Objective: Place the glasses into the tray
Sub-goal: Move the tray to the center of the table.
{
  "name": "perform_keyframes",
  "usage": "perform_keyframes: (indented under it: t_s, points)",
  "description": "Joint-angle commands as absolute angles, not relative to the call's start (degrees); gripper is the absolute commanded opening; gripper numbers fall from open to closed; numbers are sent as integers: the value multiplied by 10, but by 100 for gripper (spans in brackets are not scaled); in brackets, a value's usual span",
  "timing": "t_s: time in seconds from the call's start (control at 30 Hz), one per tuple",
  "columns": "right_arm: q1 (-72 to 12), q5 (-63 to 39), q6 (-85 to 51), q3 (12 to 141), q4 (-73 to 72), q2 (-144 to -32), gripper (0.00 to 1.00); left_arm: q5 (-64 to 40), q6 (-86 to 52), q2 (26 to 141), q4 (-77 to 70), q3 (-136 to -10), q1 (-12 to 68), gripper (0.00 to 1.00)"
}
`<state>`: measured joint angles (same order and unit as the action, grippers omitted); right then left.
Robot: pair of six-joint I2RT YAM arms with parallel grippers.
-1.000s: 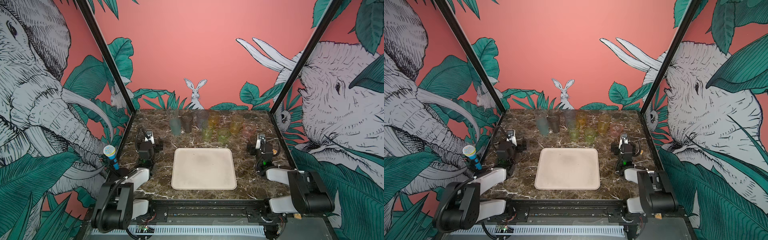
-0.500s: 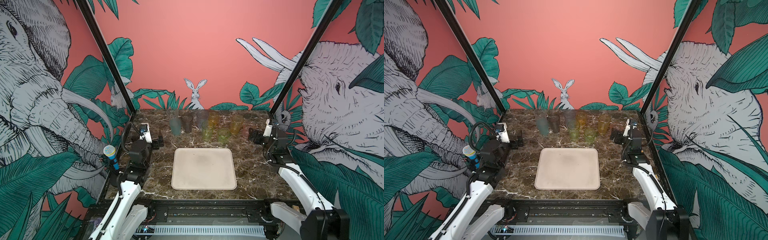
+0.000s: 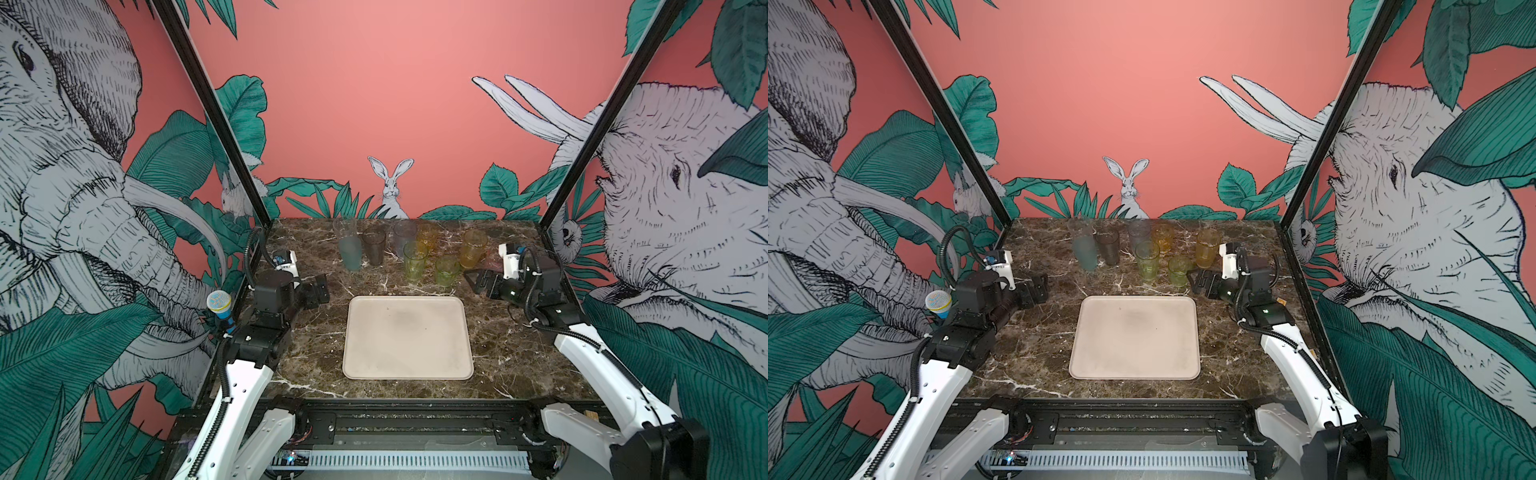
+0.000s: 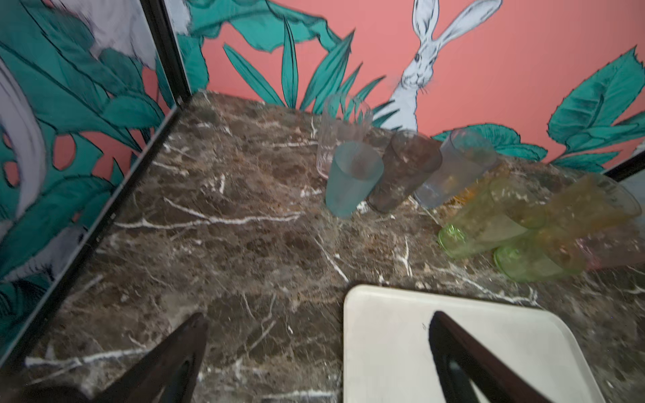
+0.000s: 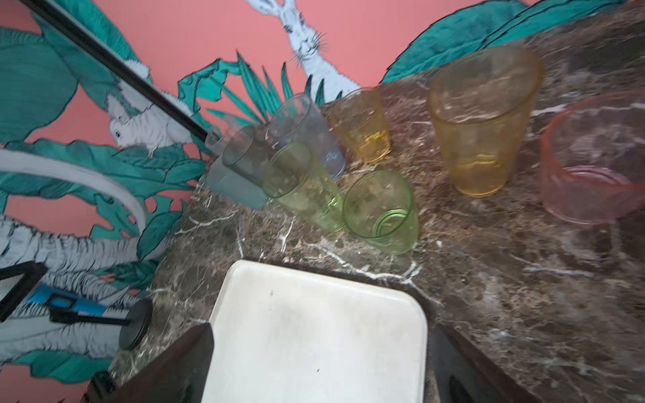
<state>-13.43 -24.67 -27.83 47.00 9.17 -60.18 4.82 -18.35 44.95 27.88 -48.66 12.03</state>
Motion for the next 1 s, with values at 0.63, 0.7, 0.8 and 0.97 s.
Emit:
perform_keyframes:
  t_s: [0.63, 0.7, 0.8, 0.97]
  points:
    - [-257, -205, -240, 531, 123, -670, 98, -116, -275, 583, 377, -378, 233, 84]
    - [-262, -203, -239, 535, 127, -672, 98, -113, -282, 599, 369, -367, 235, 80]
    - [-265, -198, -238, 536, 125, -673, 98, -89, -291, 599, 355, -351, 239, 76]
    - [-267, -193, -233, 544, 135, -680, 98, -72, -286, 615, 346, -339, 240, 58]
